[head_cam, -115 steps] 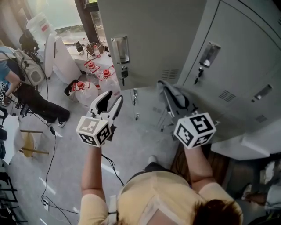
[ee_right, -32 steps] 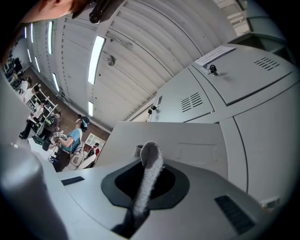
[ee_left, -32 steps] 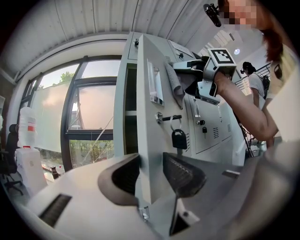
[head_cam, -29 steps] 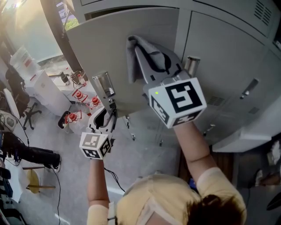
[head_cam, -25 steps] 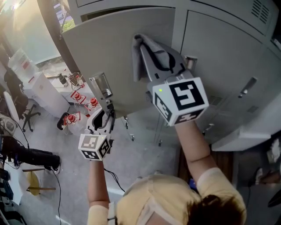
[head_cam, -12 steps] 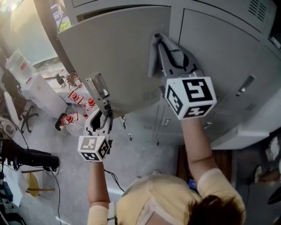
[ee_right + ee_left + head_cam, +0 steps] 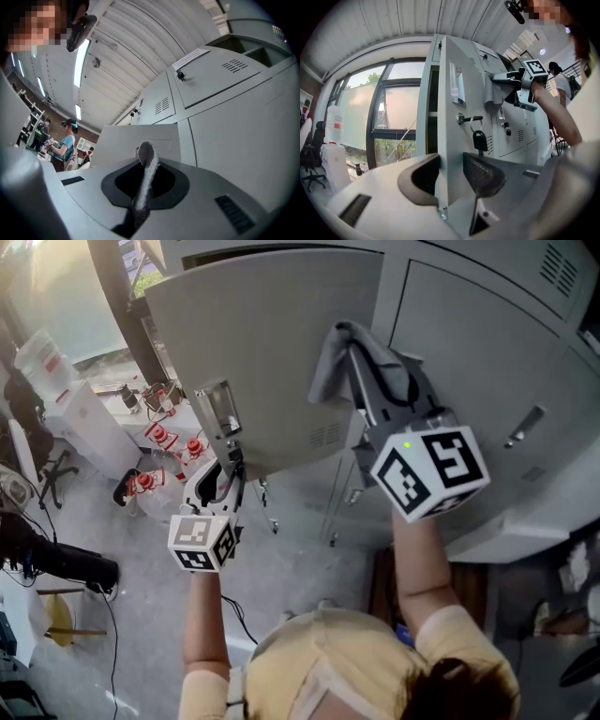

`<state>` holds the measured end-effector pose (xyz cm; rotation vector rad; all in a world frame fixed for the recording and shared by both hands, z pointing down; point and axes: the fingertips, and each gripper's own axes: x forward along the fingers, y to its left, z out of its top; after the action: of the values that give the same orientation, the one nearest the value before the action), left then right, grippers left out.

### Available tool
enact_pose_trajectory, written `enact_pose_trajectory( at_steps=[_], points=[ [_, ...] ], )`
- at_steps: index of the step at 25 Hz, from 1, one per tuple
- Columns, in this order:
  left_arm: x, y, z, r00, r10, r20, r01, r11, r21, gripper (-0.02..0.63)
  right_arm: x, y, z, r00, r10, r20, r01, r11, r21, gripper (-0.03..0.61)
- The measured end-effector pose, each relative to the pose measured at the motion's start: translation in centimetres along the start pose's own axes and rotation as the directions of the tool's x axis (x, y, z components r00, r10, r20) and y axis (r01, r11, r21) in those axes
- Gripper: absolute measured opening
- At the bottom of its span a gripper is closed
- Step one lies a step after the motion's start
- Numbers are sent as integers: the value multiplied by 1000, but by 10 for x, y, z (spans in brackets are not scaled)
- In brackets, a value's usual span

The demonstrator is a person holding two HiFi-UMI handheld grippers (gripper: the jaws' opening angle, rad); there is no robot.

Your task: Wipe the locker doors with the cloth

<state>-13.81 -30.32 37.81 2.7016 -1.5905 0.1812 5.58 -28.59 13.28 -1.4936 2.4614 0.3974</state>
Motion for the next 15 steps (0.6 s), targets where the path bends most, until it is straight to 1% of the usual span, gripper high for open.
enact_pose_trajectory(
  at_steps=[3,6,11,15],
  points=[
    [0,-1,0,1000,5,3,-5,1000,2,158,0,24,-2,998,70,2,-70,997,41,15],
    [-1,-1,0,1000,15,3,-15,1000,3,158,3,51,-7,990,142,-4,-141,988,62,15],
    [-2,-2,0,1000,31,5,-31,999,16,158,14,98,-18,969,248,-16,-247,966,71,15],
    [-3,-2,0,999,44,9,-44,999,30,158,22,128,-27,954,299,-17,-297,953,62,15]
  ],
)
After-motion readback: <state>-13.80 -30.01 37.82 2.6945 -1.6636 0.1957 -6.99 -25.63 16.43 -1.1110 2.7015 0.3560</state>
